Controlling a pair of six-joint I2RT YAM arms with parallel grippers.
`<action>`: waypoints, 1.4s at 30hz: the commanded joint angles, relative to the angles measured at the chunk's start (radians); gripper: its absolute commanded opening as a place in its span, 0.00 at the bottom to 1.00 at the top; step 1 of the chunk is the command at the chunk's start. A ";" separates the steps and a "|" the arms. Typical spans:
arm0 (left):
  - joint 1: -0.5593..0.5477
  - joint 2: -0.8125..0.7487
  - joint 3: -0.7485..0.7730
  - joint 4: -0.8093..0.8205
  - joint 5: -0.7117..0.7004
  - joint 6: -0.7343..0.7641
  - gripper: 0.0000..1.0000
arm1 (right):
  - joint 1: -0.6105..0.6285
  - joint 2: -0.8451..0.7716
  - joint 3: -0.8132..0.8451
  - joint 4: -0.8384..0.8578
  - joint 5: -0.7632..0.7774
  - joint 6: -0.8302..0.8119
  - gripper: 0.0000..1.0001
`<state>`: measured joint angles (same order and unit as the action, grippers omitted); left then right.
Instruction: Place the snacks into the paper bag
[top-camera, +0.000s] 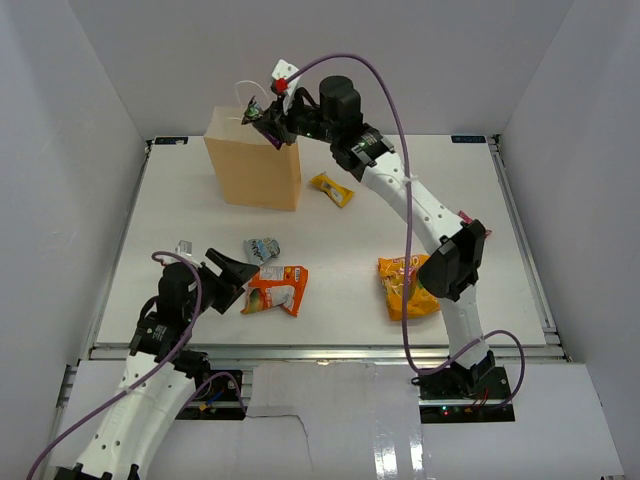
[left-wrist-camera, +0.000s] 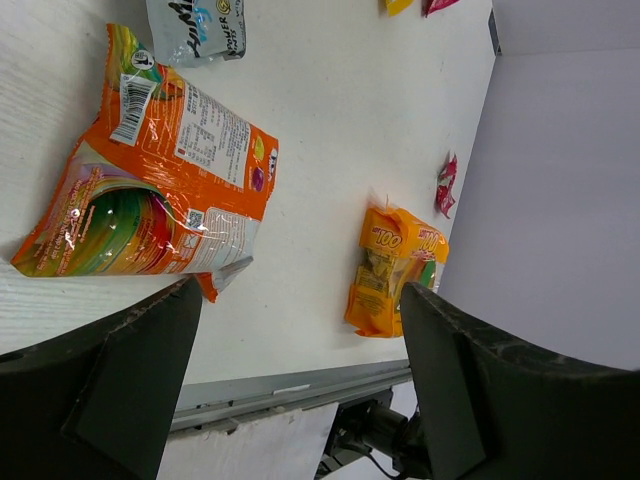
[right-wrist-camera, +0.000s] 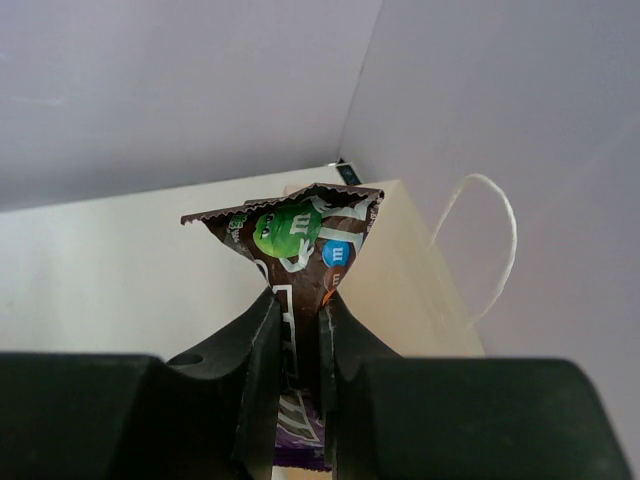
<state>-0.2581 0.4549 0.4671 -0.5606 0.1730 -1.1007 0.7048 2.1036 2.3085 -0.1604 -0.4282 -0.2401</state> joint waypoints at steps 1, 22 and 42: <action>0.003 -0.018 -0.013 0.014 0.019 -0.019 0.91 | -0.001 0.070 0.052 0.271 0.146 0.101 0.08; 0.003 0.008 -0.019 0.037 0.048 -0.062 0.90 | 0.028 0.205 0.003 0.533 0.233 0.058 0.18; 0.002 0.237 -0.035 0.057 0.091 -0.202 0.86 | -0.090 -0.020 -0.196 0.352 0.071 0.111 0.71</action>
<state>-0.2581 0.6422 0.4248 -0.5140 0.2508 -1.2598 0.6556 2.2200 2.1445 0.2230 -0.2714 -0.1585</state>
